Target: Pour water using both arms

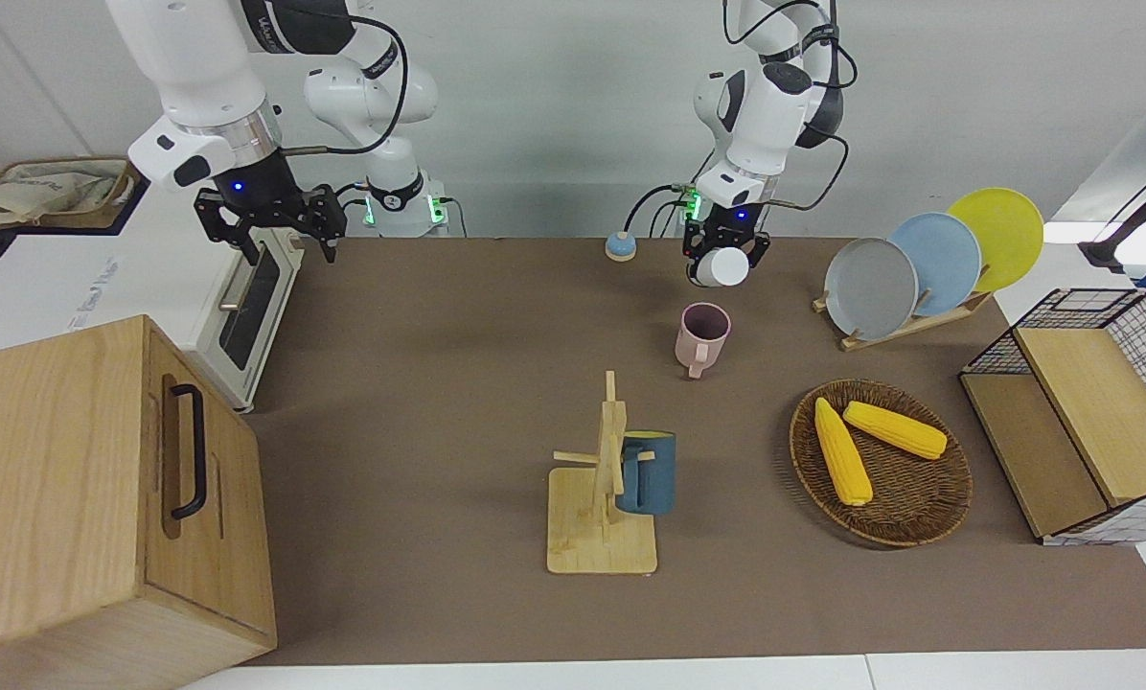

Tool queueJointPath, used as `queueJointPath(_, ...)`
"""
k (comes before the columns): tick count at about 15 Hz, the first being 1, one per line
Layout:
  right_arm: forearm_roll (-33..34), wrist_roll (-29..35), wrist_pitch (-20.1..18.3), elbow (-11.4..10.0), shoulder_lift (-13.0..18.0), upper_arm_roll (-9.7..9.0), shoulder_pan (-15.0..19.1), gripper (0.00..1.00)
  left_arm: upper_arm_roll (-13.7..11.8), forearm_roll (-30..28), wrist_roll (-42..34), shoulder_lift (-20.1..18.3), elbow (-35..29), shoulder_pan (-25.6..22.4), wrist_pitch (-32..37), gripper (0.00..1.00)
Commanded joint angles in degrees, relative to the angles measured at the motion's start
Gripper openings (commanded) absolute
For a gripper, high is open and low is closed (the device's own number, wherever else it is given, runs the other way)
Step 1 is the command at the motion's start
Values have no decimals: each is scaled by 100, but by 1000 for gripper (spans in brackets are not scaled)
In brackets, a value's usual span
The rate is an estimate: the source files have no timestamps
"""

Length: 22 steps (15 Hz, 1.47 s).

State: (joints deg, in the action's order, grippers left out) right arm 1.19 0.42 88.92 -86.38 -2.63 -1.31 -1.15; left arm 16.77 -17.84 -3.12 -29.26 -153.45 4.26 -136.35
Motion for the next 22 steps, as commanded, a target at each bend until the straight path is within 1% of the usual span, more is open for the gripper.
queueJointPath(1, -92, -68, -59, -28, 61, -1, 27, 983, -16, 263, 250, 165, 219, 13, 310, 0)
queueJointPath(5, -92, -68, -59, -28, 61, -1, 27, 983, -16, 509, 479, 456, 553, 4, 794, 0)
queueJointPath(8, -92, -68, -59, -28, 61, -1, 27, 983, -25, 519, 549, 535, 605, -4, 926, 0)
queueJointPath(13, -92, -68, -59, -28, 61, -1, 27, 983, -25, 633, 699, 851, 1036, -13, 1558, 0)
queueJointPath(20, -92, -68, -59, -28, 61, -1, 27, 983, -25, 756, 726, 869, 1080, -13, 1937, 0)
queueJointPath(22, -92, -68, -59, -28, 61, -1, 27, 983, -25, 765, 743, 878, 1194, -13, 2147, 0)
